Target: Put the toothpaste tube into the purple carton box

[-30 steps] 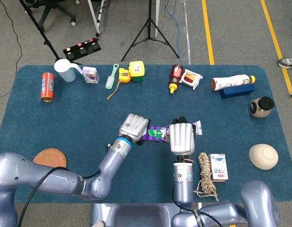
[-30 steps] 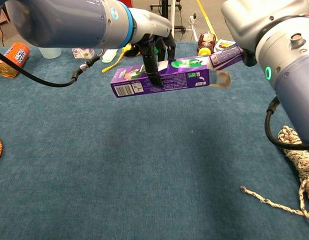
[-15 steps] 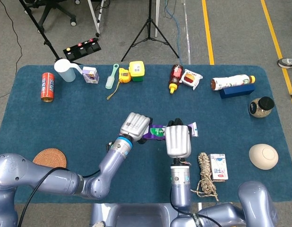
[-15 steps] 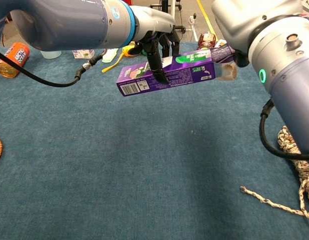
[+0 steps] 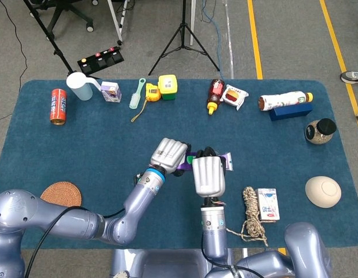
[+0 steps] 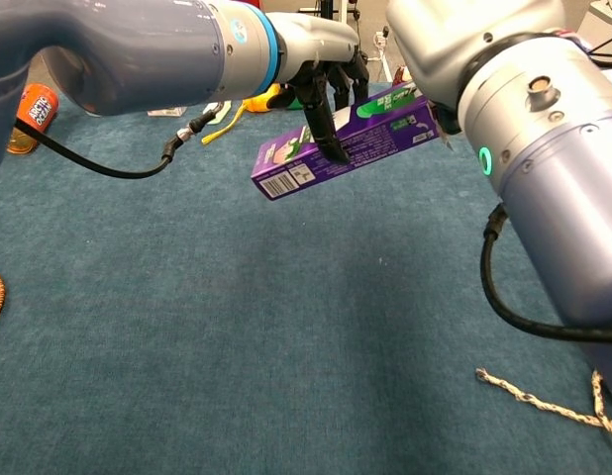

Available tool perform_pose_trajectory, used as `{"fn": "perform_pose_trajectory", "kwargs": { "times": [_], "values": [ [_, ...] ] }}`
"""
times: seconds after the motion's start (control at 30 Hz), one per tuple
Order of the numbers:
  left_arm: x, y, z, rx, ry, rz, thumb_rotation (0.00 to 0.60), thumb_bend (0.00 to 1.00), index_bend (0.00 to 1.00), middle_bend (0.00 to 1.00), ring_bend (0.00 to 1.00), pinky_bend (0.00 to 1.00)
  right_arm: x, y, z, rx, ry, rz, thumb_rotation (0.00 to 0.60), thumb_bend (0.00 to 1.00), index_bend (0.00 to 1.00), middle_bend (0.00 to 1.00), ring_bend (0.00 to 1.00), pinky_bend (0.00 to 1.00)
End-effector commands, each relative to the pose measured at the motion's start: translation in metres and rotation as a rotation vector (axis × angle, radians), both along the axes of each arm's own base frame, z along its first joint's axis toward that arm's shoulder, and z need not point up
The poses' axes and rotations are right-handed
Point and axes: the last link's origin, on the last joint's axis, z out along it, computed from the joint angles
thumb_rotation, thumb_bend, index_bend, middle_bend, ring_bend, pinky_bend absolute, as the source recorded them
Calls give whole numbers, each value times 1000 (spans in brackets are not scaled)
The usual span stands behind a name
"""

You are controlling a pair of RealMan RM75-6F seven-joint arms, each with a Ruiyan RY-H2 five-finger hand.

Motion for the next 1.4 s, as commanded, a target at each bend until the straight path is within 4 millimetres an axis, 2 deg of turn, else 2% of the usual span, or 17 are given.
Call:
{"fn": "perform_pose_trajectory", "kwargs": {
  "times": [0.03, 0.13, 0.2, 0.23, 0.3, 0.4, 0.53, 0.6, 0.93, 1.1, 1.4],
  "values": [
    [-1, 0, 0, 2, -4, 0, 600, 304, 580, 427, 485, 816, 1, 1, 0, 0, -1, 10, 600, 727, 682, 854, 931, 937],
    [-2, 1, 0, 3, -4, 2, 600, 304, 579, 427, 485, 817, 0, 1, 0, -2, -6, 16, 600, 665, 513, 806, 922, 937],
    [-2, 0, 0, 3, -2, 2, 600, 304, 580, 427, 485, 816, 0, 1, 0, 3, -21, 23, 600, 541, 310, 668, 901, 934],
    [-2, 1, 0, 3, -2, 2, 600, 304, 580, 427, 484, 817, 0, 1, 0, 5, -21, 26, 600, 478, 250, 605, 891, 931],
    [-2, 1, 1, 4, -2, 4, 600, 304, 580, 427, 484, 817, 0, 2, 1, 7, -11, 34, 600, 285, 108, 428, 868, 923],
    [-2, 1, 0, 5, -3, 5, 600, 304, 580, 427, 485, 817, 2, 3, 5, 8, -18, 47, 600, 149, 13, 278, 859, 921],
    [-3, 1, -2, 3, -2, 8, 600, 304, 580, 427, 485, 816, 5, 4, 11, -3, -36, 74, 600, 25, 0, 168, 858, 915],
    [-3, 0, -3, 2, 0, 7, 600, 305, 580, 427, 485, 817, 7, 3, 16, -19, -47, 93, 600, 2, 0, 143, 858, 911],
    [-5, 2, 0, 3, -12, 12, 600, 304, 580, 427, 485, 816, -1, -6, 41, -78, -39, 88, 600, 0, 0, 138, 851, 899],
    [-12, 7, 5, 12, -8, 12, 600, 305, 580, 427, 485, 816, -23, -20, 62, -133, -10, 65, 600, 4, 0, 139, 853, 897],
    [-32, 16, 9, 98, 163, -67, 600, 305, 580, 427, 484, 816, -92, -49, 76, -104, -4, -8, 600, 3, 0, 151, 835, 866]
  ]
}}
